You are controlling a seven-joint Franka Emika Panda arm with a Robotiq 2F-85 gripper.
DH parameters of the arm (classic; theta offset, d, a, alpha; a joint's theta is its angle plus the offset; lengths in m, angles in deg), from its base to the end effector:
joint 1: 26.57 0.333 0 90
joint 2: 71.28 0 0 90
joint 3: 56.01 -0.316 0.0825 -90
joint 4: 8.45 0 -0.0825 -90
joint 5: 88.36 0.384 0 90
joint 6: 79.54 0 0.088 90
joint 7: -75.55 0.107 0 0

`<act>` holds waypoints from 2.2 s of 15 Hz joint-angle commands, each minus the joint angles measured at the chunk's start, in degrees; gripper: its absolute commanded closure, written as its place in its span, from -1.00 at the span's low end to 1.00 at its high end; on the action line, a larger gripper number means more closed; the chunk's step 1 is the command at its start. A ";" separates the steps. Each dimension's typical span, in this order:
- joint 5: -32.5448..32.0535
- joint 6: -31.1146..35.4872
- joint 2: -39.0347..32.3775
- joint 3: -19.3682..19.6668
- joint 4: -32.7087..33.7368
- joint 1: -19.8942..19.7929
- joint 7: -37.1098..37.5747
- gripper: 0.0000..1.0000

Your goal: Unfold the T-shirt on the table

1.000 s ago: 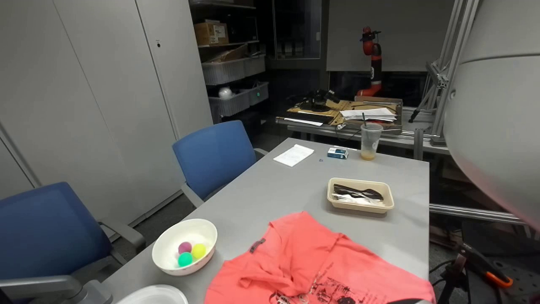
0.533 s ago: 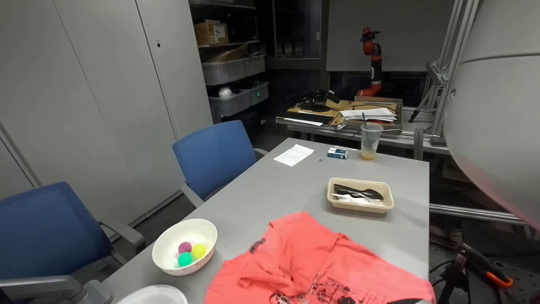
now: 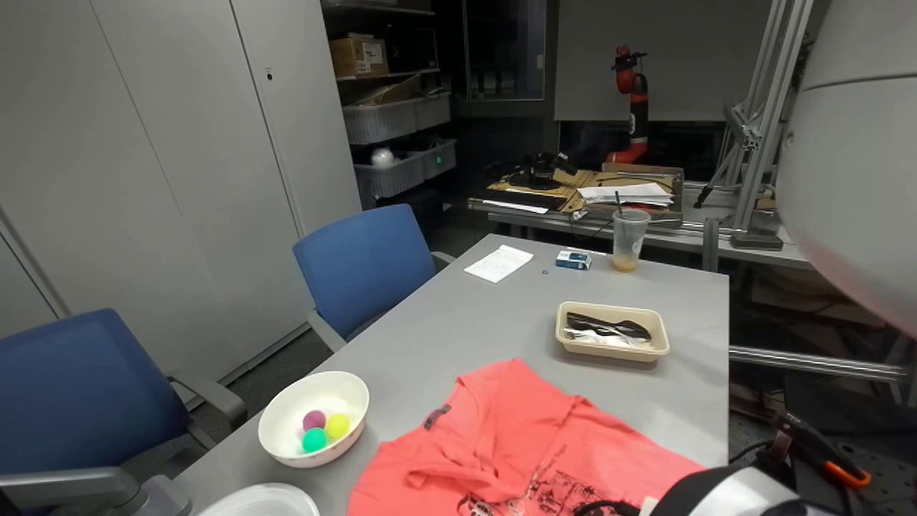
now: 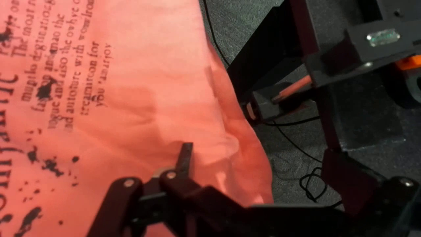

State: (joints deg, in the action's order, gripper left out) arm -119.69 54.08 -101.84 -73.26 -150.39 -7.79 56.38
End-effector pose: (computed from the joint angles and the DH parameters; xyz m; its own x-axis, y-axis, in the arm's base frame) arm 0.2921 0.2339 0.0642 0.0107 0.8556 -0.5176 0.9598 -0.1539 -0.2345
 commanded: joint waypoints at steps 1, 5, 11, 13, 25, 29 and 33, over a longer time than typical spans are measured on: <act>1.80 6.99 7.96 0.98 -10.55 -2.77 4.00 -1.00; 0.52 5.40 3.47 1.49 -4.35 -1.09 2.39 -1.00; -0.19 6.01 3.74 2.09 -4.32 -1.21 2.43 -1.00; 0.38 6.65 5.98 3.08 -6.14 -2.83 2.42 -1.00; 4.54 11.09 19.22 9.57 -15.26 -4.92 23.50 -1.00; 6.31 12.96 22.89 10.83 -17.49 -4.45 32.45 -1.00; 5.62 13.50 20.51 10.88 -15.21 -4.96 32.24 -1.00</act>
State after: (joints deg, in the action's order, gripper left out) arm -114.23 67.67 -81.31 -62.33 -165.65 -12.76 88.74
